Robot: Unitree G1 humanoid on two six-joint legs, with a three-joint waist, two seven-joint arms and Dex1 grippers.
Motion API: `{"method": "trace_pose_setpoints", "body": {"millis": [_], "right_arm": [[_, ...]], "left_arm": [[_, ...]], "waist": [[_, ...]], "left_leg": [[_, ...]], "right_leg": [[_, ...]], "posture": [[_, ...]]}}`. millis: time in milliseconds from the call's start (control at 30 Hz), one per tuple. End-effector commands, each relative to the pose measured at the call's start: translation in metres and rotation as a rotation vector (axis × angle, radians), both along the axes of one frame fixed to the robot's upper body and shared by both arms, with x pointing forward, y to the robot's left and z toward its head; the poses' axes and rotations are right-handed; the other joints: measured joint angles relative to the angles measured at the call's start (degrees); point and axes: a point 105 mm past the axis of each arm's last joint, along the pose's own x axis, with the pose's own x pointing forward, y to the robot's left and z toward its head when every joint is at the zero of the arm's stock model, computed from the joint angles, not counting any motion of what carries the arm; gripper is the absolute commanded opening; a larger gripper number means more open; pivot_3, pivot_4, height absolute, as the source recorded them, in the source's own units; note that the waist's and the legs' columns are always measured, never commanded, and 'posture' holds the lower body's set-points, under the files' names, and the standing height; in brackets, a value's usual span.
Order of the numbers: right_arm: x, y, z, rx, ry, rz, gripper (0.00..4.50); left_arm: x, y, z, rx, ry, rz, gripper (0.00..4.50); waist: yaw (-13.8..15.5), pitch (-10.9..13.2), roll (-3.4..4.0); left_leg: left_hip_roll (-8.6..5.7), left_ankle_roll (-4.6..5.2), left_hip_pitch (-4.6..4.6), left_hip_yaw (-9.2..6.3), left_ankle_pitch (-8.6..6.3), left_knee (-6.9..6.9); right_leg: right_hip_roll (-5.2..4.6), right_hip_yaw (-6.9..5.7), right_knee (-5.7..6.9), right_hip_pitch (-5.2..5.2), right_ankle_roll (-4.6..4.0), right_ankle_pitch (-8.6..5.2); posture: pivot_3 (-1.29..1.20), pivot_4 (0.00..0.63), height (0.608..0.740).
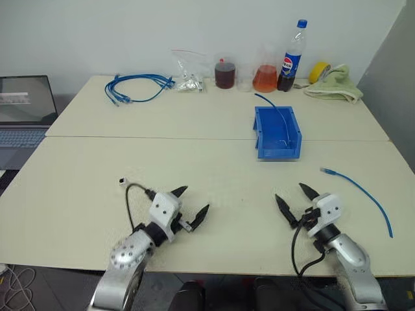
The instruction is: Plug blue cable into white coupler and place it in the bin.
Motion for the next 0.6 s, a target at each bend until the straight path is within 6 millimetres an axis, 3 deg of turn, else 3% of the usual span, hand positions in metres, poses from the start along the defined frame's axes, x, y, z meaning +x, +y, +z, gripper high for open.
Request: {"method": "trace_pose_setpoints", "body": {"millis": [33, 167, 333, 467, 600], "right_arm": [[-0.001, -0.024, 0.028, 0.006, -0.027, -0.012, 4.5], [-0.001, -0.053, 0.047, -0.029, 0.002, -0.031, 4.5], [-0.004, -0.103, 0.074, -0.088, 0.108, -0.061, 4.5], [-0.004, -0.121, 0.077, -0.098, 0.189, -0.055, 4.5], [0.008, -0.15, 0.068, -0.226, 0.371, -0.056, 4.5]], "left_arm": [[0.001, -0.018, 0.018, 0.0, 0.026, -0.165, 4.47], [0.001, -0.03, 0.027, 0.041, 0.094, -0.314, 4.47], [0.002, -0.049, 0.044, 0.169, 0.137, -0.49, 4.47], [-0.001, -0.058, 0.048, 0.221, 0.146, -0.558, 4.47], [-0.003, -0.071, 0.058, 0.226, 0.139, -0.611, 4.47]], "waist": [[0.0, 0.0, 0.0], [-0.1, 0.0, 0.01], [-0.1, 0.0, 0.01], [-0.4, 0.0, -0.03], [-0.3, 0.1, -0.01]], "left_leg": [[0.0, 0.0, 0.0, 0.01, 0.0, 0.0], [0.0, 0.01, -0.01, 0.03, 0.0, 0.0], [-0.01, 0.04, -0.01, 0.07, 0.01, 0.03], [0.05, 0.07, 0.0, 0.11, 0.02, 0.01], [0.06, 0.07, -0.02, 0.27, 0.03, 0.06]], "right_leg": [[0.0, 0.01, -0.01, 0.0, 0.0, 0.0], [0.0, 0.02, -0.01, 0.0, 0.0, 0.0], [0.01, 0.03, 0.0, 0.02, 0.0, 0.0], [0.06, 0.03, -0.04, 0.04, 0.0, 0.0], [0.08, 0.2, -0.04, -0.01, 0.0, 0.0]], "posture": [[0.0, 0.15, 0.74], [0.0, 0.15, 0.74], [0.0, 0.15, 0.74], [0.0, 0.15, 0.74], [0.0, 0.15, 0.74]]}}
